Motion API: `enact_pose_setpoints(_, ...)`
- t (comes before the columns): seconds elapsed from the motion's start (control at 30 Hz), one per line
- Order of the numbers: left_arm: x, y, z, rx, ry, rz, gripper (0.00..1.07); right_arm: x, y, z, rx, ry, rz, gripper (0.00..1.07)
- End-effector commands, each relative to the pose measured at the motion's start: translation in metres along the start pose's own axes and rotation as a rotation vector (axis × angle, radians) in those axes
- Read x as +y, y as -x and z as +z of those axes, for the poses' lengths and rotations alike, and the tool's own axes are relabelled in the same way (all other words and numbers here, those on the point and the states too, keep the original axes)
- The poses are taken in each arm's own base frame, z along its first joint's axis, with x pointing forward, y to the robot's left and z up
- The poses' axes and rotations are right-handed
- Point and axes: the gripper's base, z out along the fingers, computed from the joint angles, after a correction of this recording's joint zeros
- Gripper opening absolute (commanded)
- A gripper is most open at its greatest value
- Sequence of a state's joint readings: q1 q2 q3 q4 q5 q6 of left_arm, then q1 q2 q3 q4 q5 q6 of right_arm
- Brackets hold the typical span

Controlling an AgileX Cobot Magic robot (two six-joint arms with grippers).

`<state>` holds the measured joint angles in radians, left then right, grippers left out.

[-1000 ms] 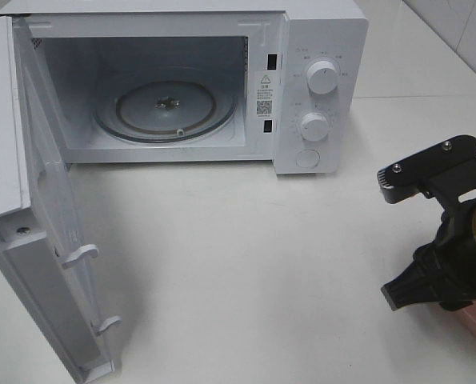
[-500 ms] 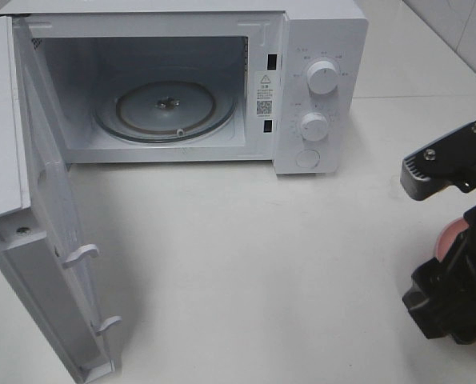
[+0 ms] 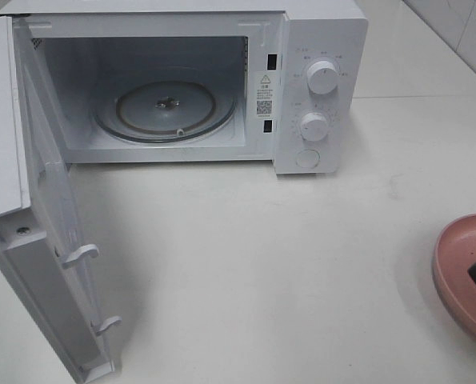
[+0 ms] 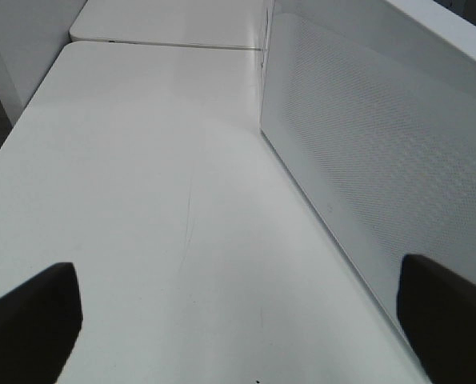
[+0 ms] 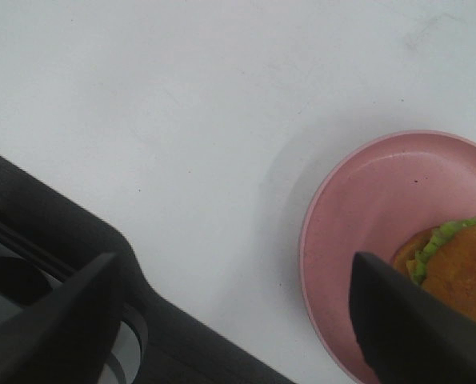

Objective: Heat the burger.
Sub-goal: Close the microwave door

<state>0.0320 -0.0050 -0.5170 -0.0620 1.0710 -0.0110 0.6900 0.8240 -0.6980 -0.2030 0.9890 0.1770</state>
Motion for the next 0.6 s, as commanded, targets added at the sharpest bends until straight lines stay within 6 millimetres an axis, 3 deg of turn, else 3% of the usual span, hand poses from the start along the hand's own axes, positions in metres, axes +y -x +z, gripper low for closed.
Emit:
enact_pose_setpoints(0.03,0.000,-0.001,-0.003,-0.019,0.002,-0.003,1.00,-0.003,-0.012,-0.016,-0.031,0.010,-0.010,0.76)
enact_pose_setpoints(0.6,0.000,-0.001,-0.003,-0.019,0.002,-0.003,1.00,-0.017,-0.061,-0.052,-0.177,-0.017,0.067,0.76)
